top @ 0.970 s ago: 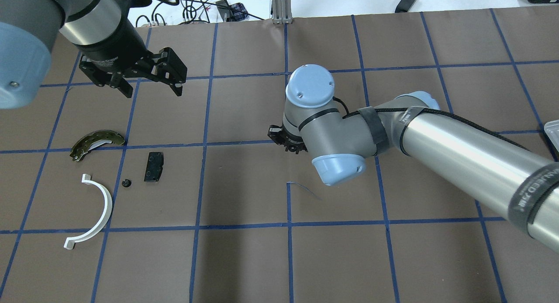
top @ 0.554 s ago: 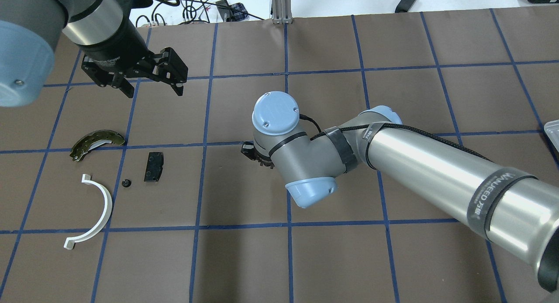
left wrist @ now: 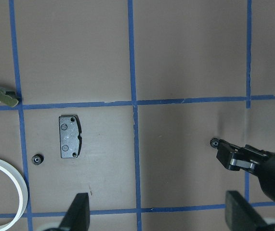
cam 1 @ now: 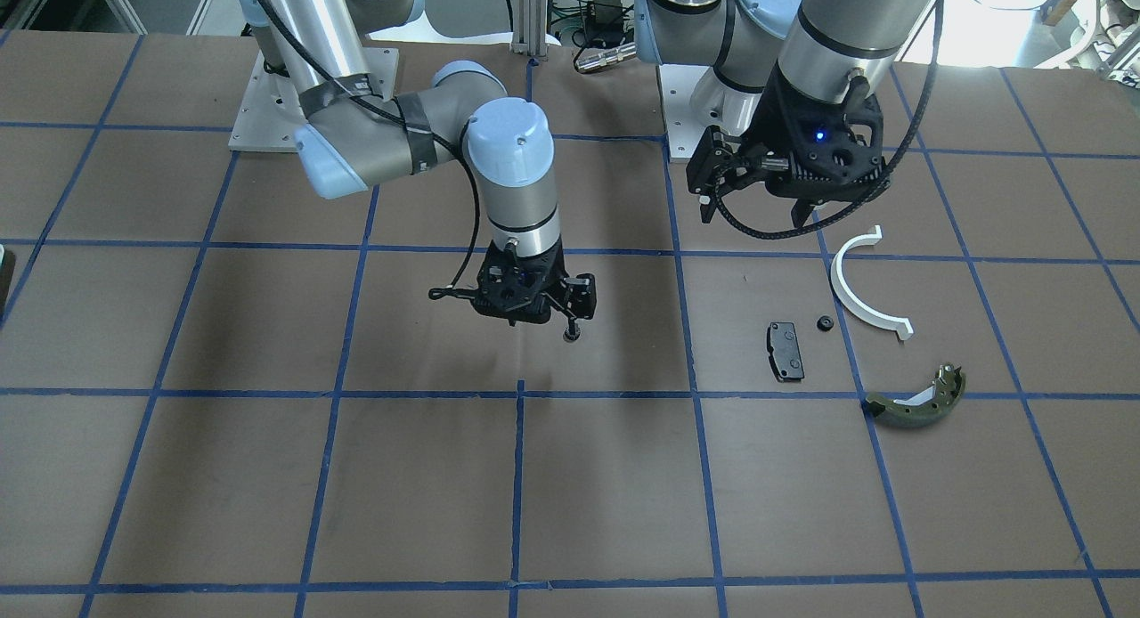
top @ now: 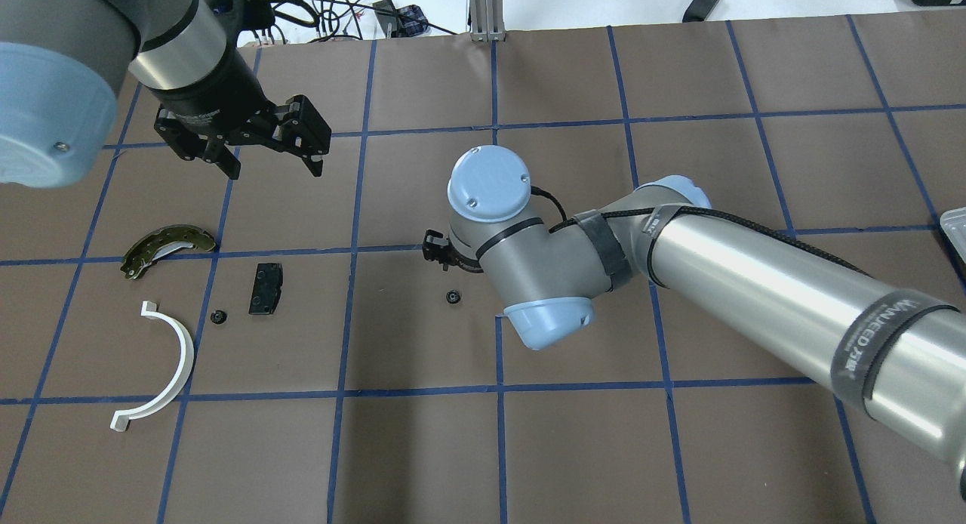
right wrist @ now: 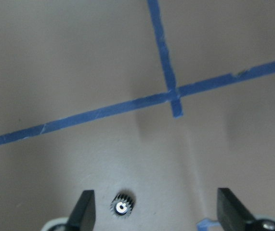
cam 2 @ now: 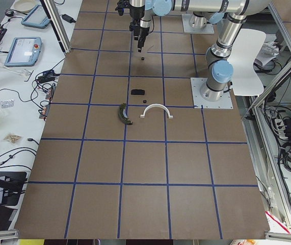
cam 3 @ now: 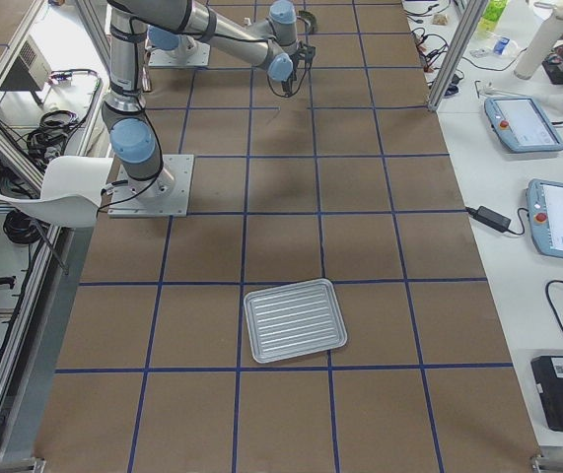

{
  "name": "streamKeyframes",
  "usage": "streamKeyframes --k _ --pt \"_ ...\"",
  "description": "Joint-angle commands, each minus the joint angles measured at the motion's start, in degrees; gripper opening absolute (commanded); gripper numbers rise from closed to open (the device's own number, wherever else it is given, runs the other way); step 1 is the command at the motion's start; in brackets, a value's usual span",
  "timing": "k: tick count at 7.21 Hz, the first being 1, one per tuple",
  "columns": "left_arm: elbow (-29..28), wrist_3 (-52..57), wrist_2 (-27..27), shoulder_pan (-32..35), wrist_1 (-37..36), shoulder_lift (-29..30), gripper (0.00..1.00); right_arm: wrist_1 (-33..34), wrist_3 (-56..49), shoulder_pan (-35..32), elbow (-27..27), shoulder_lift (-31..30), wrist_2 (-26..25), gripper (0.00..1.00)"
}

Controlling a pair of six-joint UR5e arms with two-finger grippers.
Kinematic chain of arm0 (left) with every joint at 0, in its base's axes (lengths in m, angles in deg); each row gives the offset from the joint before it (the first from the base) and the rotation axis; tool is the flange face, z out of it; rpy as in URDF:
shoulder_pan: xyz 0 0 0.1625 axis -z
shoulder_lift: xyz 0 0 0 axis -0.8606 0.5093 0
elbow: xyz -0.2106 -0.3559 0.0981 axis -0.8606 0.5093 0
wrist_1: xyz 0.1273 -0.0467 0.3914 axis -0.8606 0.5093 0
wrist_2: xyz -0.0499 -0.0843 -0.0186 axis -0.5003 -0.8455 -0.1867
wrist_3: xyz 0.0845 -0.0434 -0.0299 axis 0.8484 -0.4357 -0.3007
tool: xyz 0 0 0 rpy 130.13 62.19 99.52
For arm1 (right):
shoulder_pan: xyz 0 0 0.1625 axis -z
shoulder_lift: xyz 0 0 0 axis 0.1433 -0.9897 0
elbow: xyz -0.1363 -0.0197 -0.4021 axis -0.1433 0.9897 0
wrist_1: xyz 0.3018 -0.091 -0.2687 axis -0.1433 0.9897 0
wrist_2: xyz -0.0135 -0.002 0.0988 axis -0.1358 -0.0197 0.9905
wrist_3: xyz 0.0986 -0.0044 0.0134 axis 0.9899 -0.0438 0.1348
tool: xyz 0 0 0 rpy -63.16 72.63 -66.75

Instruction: Place bearing gear from tray to pile

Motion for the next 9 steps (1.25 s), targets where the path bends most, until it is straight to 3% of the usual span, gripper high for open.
streamKeyframes --k 1,3,5,7,9 --pt "5.23 -1.12 -0.41 0.79 -5.43 3.36 1.00 -9.28 -17.00 10.46 0.03 -7.88 0.22 1.00" --pt "9.11 -7.62 -0.24 4.99 -14.67 9.76 1.00 -23.57 -32.24 19.70 1.25 -18.66 -0.49 1.00" --pt "12.62 -17.51 0.11 11.40 -21.26 14.61 1.00 -40.46 -34.68 23.43 6.77 -25.65 -0.92 1.00" --pt "18.94 -21.16 0.03 14.49 -35.82 18.74 1.00 -52.88 -35.30 23.26 16.07 -24.54 -0.05 1.00" --pt "20.90 -24.15 0.20 17.74 -40.28 20.51 1.00 -55.48 -35.38 23.17 16.91 -24.18 -0.06 1.00"
